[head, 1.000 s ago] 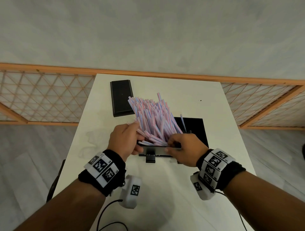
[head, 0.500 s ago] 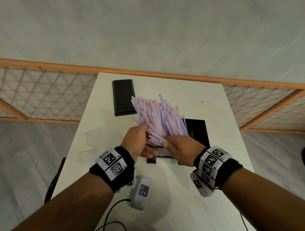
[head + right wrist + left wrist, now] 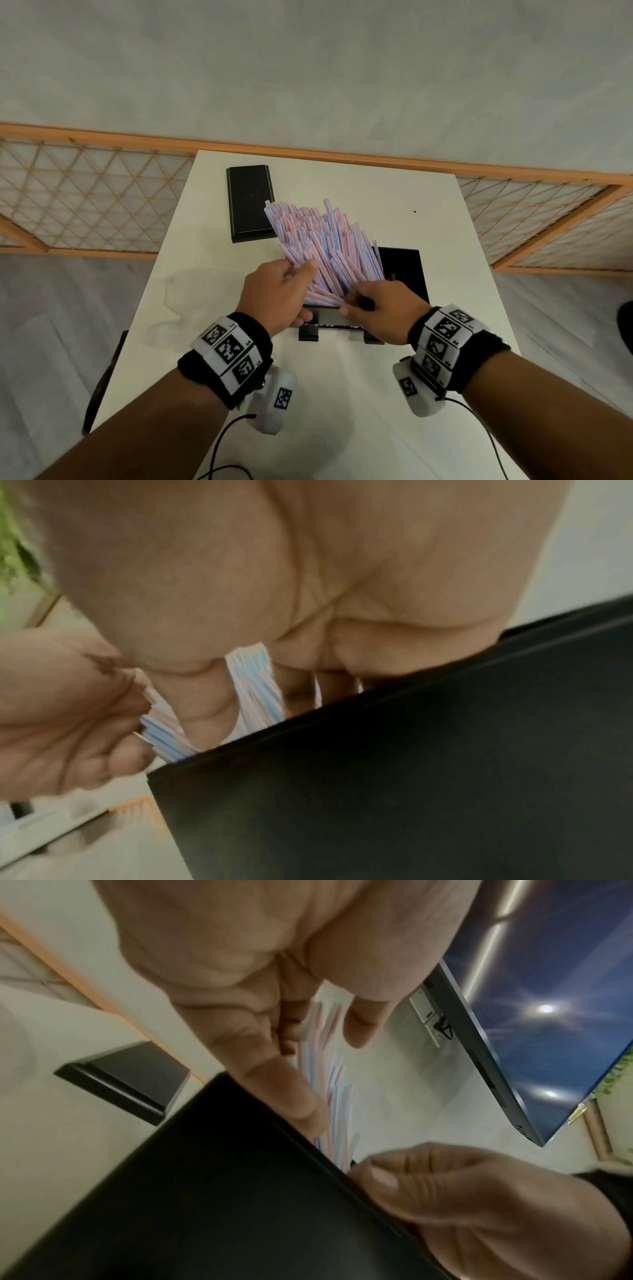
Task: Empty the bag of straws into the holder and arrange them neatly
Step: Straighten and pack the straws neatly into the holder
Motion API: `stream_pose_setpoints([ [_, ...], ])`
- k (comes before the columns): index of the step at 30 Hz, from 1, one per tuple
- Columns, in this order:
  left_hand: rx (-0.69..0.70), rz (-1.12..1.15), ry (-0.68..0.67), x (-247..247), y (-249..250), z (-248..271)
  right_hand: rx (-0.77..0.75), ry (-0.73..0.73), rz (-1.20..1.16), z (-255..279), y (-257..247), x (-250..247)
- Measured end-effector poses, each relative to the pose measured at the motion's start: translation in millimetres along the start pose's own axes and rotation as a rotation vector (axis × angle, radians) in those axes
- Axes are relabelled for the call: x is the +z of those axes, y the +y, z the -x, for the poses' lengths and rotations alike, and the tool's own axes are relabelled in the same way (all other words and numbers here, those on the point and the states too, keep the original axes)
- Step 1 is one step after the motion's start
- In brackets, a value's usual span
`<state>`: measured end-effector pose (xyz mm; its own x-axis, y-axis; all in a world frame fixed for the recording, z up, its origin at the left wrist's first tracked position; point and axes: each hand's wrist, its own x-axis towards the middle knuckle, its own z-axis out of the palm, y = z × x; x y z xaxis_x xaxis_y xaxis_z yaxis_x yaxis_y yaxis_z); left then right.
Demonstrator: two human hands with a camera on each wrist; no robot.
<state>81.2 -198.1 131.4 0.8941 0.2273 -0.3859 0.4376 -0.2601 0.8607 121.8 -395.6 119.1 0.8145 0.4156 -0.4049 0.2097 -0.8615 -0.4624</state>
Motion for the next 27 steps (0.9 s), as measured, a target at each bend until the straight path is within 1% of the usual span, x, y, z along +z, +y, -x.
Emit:
stream_pose_setpoints([
  [1,-0.002,0.003,-0.007,3,0,-1,0.004,0.021,-0.027,-1,0,-4],
  [2,-0.004,0.001,-0.006,5,-1,-1,0.036,0.077,-0.027,-2,3,-11],
  [4,-0.012,0.004,0.028,3,-2,-4,0.156,0.232,0.029,-10,12,-31],
  [5,-0.014,0.01,0.048,2,-3,-4,0.219,0.282,0.056,-15,16,-40],
  [7,0.003,0.005,0.063,2,-4,-4,0.287,0.289,0.087,-26,18,-49],
  [10,0.059,-0.08,0.042,5,-6,1,0.282,0.223,0.049,-42,13,-44],
  [13,0.089,-0.128,0.006,3,-6,2,0.279,0.279,0.015,-45,7,-35],
  [15,0.059,-0.112,-0.012,0,-5,0,0.257,0.329,0.004,-45,3,-28],
  [16,0.043,-0.091,-0.017,-1,-5,-1,0.247,0.331,-0.024,-45,1,-24],
  [19,0.029,-0.053,-0.027,-2,-5,-3,0.227,0.288,-0.127,-46,-2,-17],
  [22,0.032,-0.03,-0.036,-3,-7,-3,0.181,0.188,-0.186,-39,-5,-21],
  [24,0.039,-0.031,-0.034,-4,-9,-3,0.134,0.131,-0.289,-32,-6,-25],
  [26,0.05,-0.032,-0.027,-4,-10,-3,0.164,0.023,-0.339,-29,-3,-26],
  [27,0.053,-0.028,-0.024,-4,-10,-2,0.193,-0.033,-0.299,-29,-2,-24],
])
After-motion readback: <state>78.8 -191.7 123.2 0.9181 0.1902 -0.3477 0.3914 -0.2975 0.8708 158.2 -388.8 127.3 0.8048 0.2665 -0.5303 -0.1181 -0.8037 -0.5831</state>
